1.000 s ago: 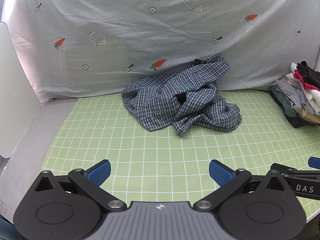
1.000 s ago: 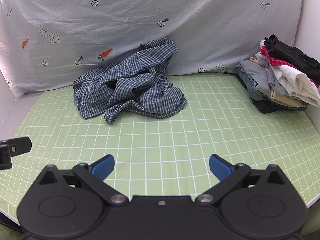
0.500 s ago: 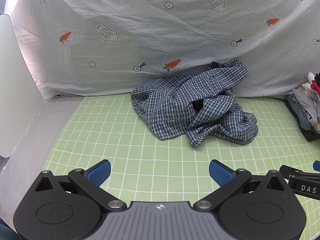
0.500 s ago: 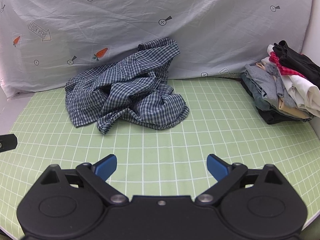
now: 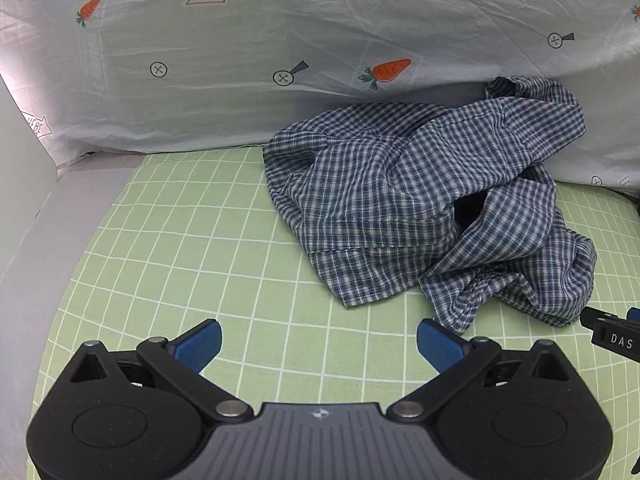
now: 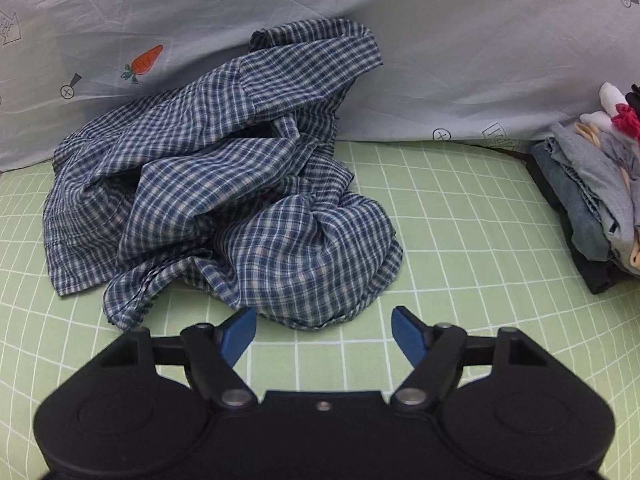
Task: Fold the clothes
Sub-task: 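Move both open grippers toward the crumpled plaid shirt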
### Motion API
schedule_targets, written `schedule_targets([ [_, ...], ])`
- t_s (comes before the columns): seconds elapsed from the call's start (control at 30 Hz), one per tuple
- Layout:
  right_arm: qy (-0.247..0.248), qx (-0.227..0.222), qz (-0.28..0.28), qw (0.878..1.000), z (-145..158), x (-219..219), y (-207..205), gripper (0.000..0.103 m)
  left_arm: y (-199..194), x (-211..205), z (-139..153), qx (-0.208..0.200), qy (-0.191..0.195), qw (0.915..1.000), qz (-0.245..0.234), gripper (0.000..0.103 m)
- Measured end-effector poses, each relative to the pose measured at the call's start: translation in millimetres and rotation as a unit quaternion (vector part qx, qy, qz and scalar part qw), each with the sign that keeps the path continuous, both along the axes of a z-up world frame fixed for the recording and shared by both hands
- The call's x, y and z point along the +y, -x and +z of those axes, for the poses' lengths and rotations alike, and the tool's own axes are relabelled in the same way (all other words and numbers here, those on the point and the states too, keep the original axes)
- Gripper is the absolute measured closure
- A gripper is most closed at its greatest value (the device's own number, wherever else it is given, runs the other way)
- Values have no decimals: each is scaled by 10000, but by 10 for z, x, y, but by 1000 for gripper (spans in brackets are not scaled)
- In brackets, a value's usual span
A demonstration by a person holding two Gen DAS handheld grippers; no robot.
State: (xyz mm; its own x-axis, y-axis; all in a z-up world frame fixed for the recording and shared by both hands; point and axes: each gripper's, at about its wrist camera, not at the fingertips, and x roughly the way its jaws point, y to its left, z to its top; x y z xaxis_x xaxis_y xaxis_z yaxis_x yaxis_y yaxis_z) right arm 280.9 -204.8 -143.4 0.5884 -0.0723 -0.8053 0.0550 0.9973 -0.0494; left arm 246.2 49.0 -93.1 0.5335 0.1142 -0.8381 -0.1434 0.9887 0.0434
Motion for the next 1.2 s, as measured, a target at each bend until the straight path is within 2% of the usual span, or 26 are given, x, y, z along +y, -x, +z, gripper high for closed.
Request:
schedule_targets([
  [0.13, -690, 131, -39, 9975, -230, -111, -322, 34, -349, -31, -312, 306, 65, 9994, -173, 4],
  [0.2, -788, 160, 116, 9967, -319, -92, -411, 37, -461, -54, -416, 428, 148, 9988, -195, 6],
  [0.27, -862, 289, 174, 9957, -429, -82, -499, 50, -523, -97, -476, 465, 183, 9984, -272, 7],
  [0.33, -1020, 413, 117, 9939, -524, -121, -563, 76, -575, -152, -510, 500, 124, 9982, -312, 7],
  [0.43, -1436, 323, -74, 9891, -555, -317, -539, 97, -595, -228, -520, 547, 49, 9979, -352, 7],
  [0.5, -1397, 152, -192, 9899, -473, -467, -454, 100, -575, -261, -502, 558, 4, 9978, -355, 7],
  [0.6, -838, -179, -444, 9953, -275, -769, -281, 101, -513, -295, -474, 556, -115, 9978, -343, 7],
  [0.7, -522, -434, -950, 9932, -99, -1258, -139, 101, -423, -298, -460, 560, -184, 9978, -305, 7],
  [0.83, 315, -269, -1579, 9866, -94, -1655, -30, 100, -302, -284, -445, 640, -145, 9976, -207, 7],
  [0.87, 472, -208, -1677, 9845, -97, -1693, -7, 95, -296, -275, -439, 641, -140, 9976, -206, 7],
  [0.93, 479, -265, -1798, 9822, -68, -1694, 62, 88, -283, -280, -422, 630, -116, 9976, -247, 7],
  [1.03, 406, -440, -1882, 9803, -10, -1635, 153, 49, -350, -307, -423, 653, -49, 9973, -344, 8],
  [1.2, 213, -438, -1624, 9855, 1, -1407, 144, 48, -511, -421, -548, 665, 361, 9958, -520, 13],
])
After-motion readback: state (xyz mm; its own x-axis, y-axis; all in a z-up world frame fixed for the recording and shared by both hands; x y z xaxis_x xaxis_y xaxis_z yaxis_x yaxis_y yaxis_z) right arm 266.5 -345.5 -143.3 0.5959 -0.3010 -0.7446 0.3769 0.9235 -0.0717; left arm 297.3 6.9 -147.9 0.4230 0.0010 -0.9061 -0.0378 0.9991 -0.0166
